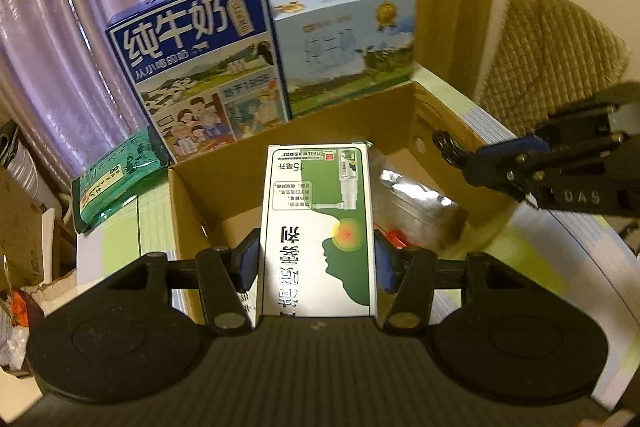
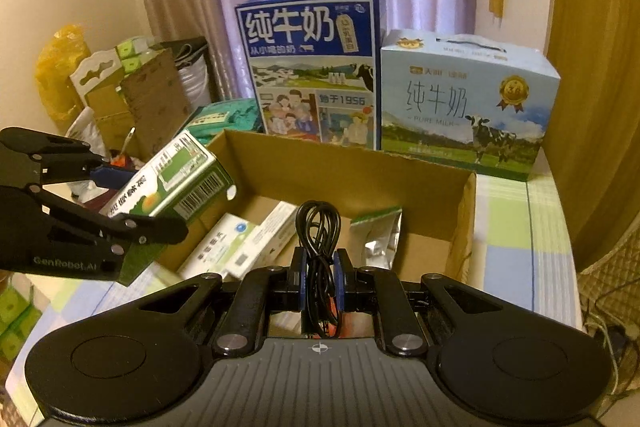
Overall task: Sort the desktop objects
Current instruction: 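Carry the green box with the left tool while the right tool carries the cable toward the box, then release the green box with the left tool while the right tool releases the cable into the box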
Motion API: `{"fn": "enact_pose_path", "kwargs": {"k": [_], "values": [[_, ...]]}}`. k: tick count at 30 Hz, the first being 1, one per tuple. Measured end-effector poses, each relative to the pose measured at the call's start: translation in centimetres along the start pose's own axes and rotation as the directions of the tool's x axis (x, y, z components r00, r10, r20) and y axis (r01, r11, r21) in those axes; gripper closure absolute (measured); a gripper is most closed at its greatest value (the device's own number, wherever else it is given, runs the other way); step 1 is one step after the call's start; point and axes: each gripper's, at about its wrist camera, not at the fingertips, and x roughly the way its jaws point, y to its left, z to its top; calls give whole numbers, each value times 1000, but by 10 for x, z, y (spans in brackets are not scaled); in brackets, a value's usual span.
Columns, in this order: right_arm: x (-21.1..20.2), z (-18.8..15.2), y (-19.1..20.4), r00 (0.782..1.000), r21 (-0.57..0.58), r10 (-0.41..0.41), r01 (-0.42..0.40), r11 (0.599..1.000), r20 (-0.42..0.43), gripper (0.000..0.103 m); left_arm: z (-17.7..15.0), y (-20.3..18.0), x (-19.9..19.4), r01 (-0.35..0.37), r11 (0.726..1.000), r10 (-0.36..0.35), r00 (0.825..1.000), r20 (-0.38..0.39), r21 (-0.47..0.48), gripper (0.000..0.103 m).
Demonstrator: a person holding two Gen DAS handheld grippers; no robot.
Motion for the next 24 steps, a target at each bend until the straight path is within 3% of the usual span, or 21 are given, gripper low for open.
{"fn": "enact_pose_path", "kwargs": {"k": [11,15,24], "values": [[37,7,-5,1000,28,13,-12,1000,-21,93,6,12,44,15,999,-16,1000,-5,-52,52],[44,6,-8,1000,42,13,-12,999,-28,93,6,14,55,46,995,-44,999,27,-86,52],[51,1,-13,999,50,1,1,999,-43,93,-10,23,54,34,994,-32,999,24,-99,52]]}}
